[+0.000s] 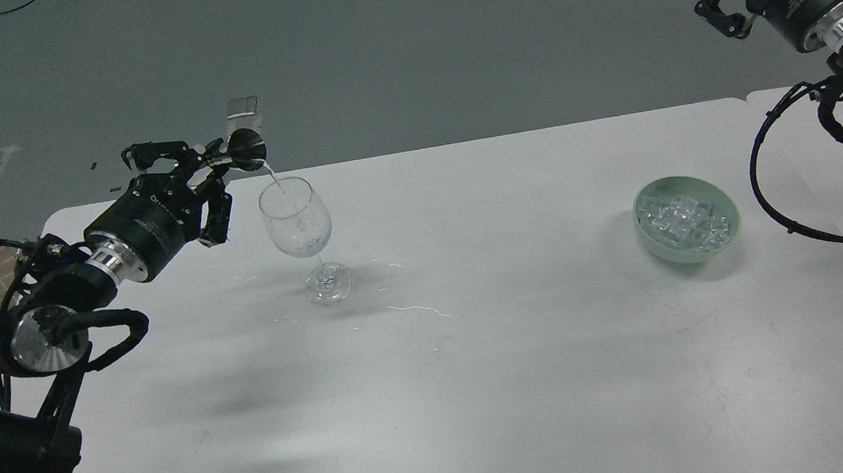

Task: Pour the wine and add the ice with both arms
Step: 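Tilt the jigger over the wine glass to pour with left gripper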

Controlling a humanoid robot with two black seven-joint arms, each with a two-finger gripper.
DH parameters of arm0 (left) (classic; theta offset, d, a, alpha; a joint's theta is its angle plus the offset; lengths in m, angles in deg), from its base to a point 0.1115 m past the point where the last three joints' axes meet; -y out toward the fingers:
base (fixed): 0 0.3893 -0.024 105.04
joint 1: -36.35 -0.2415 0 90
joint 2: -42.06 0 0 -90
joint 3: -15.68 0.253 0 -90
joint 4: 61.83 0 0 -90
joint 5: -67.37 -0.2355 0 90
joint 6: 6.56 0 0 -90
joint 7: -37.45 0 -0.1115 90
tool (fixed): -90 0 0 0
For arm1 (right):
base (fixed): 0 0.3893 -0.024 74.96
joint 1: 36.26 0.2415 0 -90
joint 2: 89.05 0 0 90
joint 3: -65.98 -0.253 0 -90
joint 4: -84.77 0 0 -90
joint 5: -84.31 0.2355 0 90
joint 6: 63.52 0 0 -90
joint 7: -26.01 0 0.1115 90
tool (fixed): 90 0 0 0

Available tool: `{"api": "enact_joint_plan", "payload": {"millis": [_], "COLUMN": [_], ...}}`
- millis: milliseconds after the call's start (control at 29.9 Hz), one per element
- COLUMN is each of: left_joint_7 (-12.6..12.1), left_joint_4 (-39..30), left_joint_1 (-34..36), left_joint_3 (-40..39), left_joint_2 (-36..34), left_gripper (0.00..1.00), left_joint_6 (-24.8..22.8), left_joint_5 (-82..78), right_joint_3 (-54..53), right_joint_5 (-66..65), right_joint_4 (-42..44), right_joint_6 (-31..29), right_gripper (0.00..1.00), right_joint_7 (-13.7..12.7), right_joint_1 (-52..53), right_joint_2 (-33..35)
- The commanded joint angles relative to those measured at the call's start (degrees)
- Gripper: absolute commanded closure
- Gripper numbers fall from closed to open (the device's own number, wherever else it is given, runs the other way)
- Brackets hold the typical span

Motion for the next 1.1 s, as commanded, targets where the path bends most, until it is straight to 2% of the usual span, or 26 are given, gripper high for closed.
{"api": "enact_joint_plan", "payload": {"millis": [0, 401, 669, 1070], "left_joint_7": [0.0, -0.1, -0.1, 0.0], "left_joint_4": [0.0, -1.3, -1.5, -6.8], "left_joint_1": [0.5, 0.8, 1.8, 1.9], "left_joint_3": [0.0, 0.1, 0.1, 0.2], "left_joint_2": [-0.5, -2.2, -2.6, -4.1], "left_gripper": [1.0, 1.0, 1.0, 1.0], "left_joint_6": [-1.2, -4.2, -4.4, -4.6], "left_joint_5": [-1.7, -7.3, -9.8, -19.8], "right_joint_3": [-0.1, -0.9, -1.1, -1.7], "right_joint_5": [0.0, 0.0, 0.1, 0.1], "right_joint_4": [-0.6, -0.7, -0.8, -2.4], "right_joint_6": [0.0, -0.1, -0.1, -0.1], "right_gripper": [0.0, 0.0, 0.0, 0.0], "right_joint_7": [0.0, -0.1, -0.1, -0.2], "right_joint_1": [0.0, 0.6, 0.6, 0.2], "right_joint_2": [0.0, 0.6, 0.6, 1.9]}}
